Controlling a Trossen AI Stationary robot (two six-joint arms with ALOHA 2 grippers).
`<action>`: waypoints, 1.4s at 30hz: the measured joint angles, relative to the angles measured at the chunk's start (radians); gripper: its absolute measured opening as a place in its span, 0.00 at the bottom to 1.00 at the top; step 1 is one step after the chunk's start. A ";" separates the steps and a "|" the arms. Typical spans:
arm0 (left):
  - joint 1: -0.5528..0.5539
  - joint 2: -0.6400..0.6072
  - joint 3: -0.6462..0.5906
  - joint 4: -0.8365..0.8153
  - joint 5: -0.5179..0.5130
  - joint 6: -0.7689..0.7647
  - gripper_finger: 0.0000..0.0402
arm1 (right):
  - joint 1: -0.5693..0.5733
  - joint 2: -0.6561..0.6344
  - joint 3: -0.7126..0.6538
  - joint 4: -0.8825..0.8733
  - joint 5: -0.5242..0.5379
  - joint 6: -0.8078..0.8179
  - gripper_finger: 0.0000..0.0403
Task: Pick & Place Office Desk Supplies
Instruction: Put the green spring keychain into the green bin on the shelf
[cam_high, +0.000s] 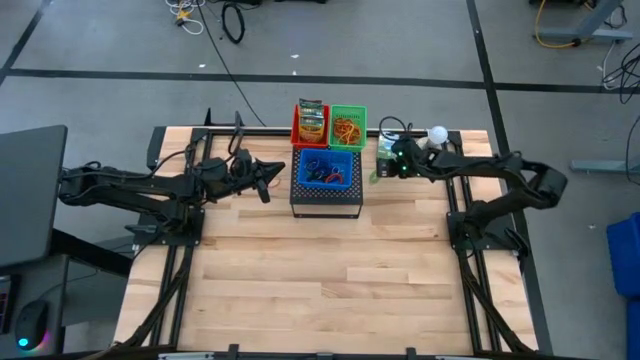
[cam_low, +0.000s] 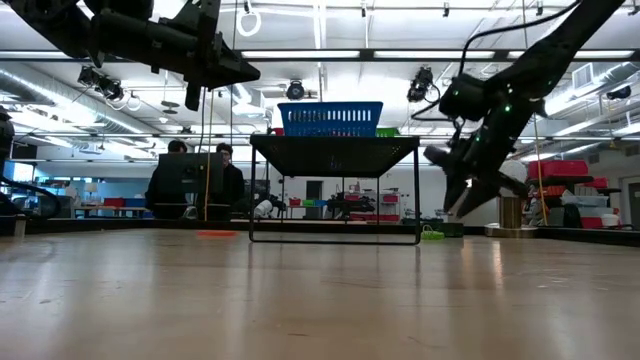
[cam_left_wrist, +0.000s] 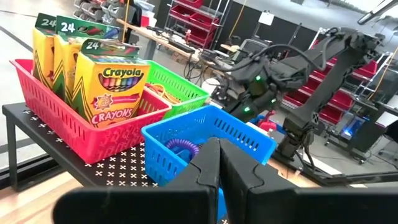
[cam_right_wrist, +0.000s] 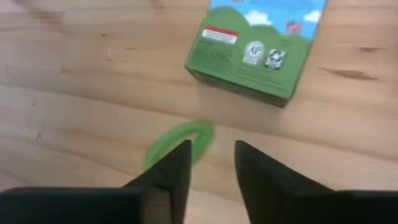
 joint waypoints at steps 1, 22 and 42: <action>0.000 0.000 0.000 0.000 0.000 0.000 0.02 | 0.000 0.019 0.000 0.020 -0.001 0.000 0.35; 0.000 0.000 0.000 0.000 0.000 0.000 0.02 | 0.001 0.187 0.000 0.167 -0.023 0.031 0.31; 0.000 0.000 0.000 -0.008 0.000 0.022 0.02 | 0.027 0.185 0.004 0.094 0.009 0.041 0.11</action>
